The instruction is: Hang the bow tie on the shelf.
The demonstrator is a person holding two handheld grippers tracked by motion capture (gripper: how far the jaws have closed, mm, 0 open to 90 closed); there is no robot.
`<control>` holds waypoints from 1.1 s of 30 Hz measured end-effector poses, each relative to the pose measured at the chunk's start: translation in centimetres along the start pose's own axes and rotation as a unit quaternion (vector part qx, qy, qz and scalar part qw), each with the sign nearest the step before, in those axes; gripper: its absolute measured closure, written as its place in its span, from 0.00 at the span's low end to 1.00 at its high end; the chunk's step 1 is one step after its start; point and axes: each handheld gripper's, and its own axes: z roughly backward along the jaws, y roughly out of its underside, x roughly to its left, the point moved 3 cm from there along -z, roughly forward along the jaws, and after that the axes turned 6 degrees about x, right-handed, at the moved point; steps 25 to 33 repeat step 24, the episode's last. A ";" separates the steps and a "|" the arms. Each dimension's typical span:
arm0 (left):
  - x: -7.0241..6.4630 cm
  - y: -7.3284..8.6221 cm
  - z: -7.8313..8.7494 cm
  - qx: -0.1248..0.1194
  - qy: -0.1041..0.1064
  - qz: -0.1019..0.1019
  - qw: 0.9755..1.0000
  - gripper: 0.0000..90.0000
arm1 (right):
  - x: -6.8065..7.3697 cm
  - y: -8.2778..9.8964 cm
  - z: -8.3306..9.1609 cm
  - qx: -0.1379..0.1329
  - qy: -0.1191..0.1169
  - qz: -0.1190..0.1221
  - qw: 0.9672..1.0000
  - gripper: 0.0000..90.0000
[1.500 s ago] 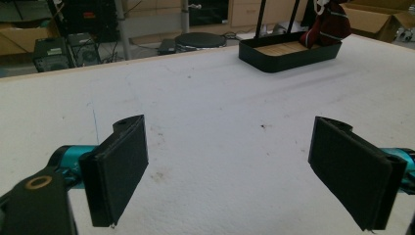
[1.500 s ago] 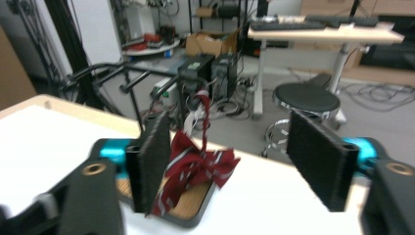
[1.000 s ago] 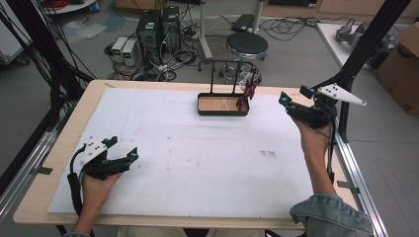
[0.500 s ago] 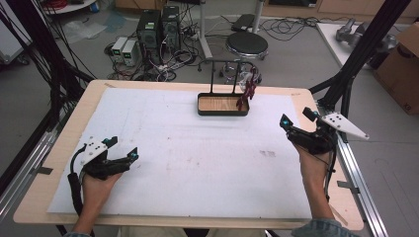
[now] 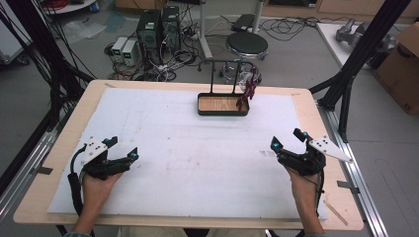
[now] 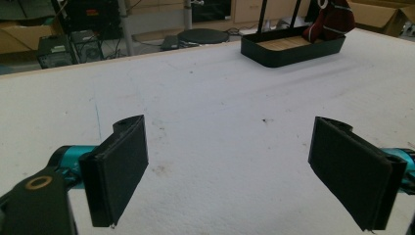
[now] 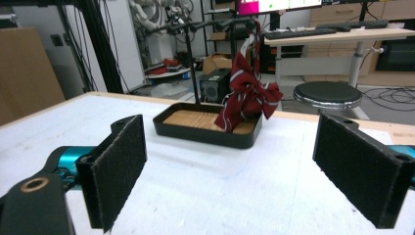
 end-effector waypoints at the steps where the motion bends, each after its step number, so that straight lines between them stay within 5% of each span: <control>1: 0.0 0.0 0.0 0.000 0.000 0.000 1.000 0.17 | 0.1 0.3 0.0 0.000 0.002 0.001 1.000 0.13; 17: 0.0 0.1 0.0 0.001 -0.001 0.001 1.000 0.17 | 0.5 4.2 -0.6 0.036 0.012 0.004 0.999 0.13; 33: 0.1 0.1 0.0 0.004 -0.002 0.000 1.000 0.17 | 0.6 4.3 -0.6 0.037 0.012 0.007 0.999 0.13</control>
